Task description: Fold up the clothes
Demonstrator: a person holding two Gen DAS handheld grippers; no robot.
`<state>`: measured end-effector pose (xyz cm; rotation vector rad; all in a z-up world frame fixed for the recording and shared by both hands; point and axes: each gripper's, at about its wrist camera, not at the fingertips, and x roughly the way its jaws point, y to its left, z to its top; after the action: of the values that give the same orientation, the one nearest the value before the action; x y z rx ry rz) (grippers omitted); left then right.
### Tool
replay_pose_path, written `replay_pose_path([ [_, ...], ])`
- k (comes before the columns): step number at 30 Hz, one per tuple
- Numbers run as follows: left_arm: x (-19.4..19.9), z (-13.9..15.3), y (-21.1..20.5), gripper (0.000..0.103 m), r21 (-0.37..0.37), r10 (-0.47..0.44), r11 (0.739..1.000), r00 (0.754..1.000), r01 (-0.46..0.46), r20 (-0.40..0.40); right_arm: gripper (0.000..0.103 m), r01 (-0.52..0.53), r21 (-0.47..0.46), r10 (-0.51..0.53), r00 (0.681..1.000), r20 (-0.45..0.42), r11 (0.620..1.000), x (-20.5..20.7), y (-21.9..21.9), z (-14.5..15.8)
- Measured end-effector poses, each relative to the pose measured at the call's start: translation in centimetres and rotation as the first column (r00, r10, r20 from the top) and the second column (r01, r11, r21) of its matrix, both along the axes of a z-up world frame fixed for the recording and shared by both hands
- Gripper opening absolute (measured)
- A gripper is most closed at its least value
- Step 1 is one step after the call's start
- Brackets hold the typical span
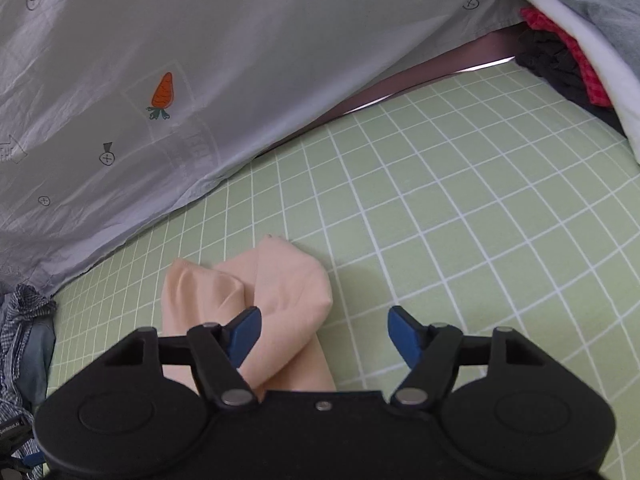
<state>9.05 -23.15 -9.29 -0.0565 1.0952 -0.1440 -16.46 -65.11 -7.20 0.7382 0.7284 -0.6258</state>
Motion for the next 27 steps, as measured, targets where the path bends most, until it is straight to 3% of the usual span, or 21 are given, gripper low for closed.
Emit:
replay_pose_path([
  [4,1.7,-1.4,-0.6,0.089,0.026,-0.012,1.000,1.000,0.013,-0.012,0.061,0.000,0.019,0.001,1.000,-0.026,1.000,1.6,-1.0,-1.0],
  [7,1.7,-1.9,-1.0,0.087,0.042,-0.025,0.999,1.000,0.026,-0.015,0.052,-0.002,0.046,0.004,0.999,-0.037,0.999,2.1,-1.1,-1.9],
  [10,1.6,-2.3,-1.6,0.078,0.037,-0.057,0.998,0.998,0.057,-0.006,0.044,-0.010,0.055,0.013,0.999,-0.037,0.998,2.2,-0.7,-2.6],
  [11,1.6,-2.3,-2.0,0.072,0.062,-0.084,0.995,0.996,0.083,0.005,0.035,-0.016,0.055,0.017,0.999,-0.027,0.998,2.2,-0.6,-2.6],
  [12,1.5,-2.2,-2.5,0.068,0.082,-0.113,0.990,0.993,0.111,0.016,0.019,-0.019,0.051,0.020,1.000,-0.018,0.999,2.1,-0.5,-2.6],
  [14,1.4,-2.0,-3.0,0.048,0.084,-0.156,0.985,0.987,0.153,0.038,0.010,-0.023,0.030,0.023,1.000,-0.002,0.999,2.1,-0.4,-2.3],
  [15,1.4,-2.0,-3.1,0.045,0.081,-0.159,0.984,0.986,0.155,0.043,0.007,-0.029,0.013,0.029,1.000,0.003,0.999,2.1,-0.3,-2.0],
  [20,1.6,-1.9,-3.1,0.016,0.044,-0.152,0.988,0.987,0.150,0.060,0.005,-0.021,-0.099,0.023,1.000,0.017,0.995,2.6,-0.8,0.3],
  [24,1.7,-1.9,-2.9,0.013,0.024,-0.147,0.989,0.987,0.146,0.064,0.005,-0.100,-0.262,0.089,0.995,-0.051,0.960,5.1,-0.2,1.4],
  [27,1.7,-1.9,-2.7,0.011,0.014,-0.143,0.990,0.988,0.143,0.064,0.005,-0.168,-0.335,0.143,0.985,-0.097,0.927,7.8,0.1,1.0],
])
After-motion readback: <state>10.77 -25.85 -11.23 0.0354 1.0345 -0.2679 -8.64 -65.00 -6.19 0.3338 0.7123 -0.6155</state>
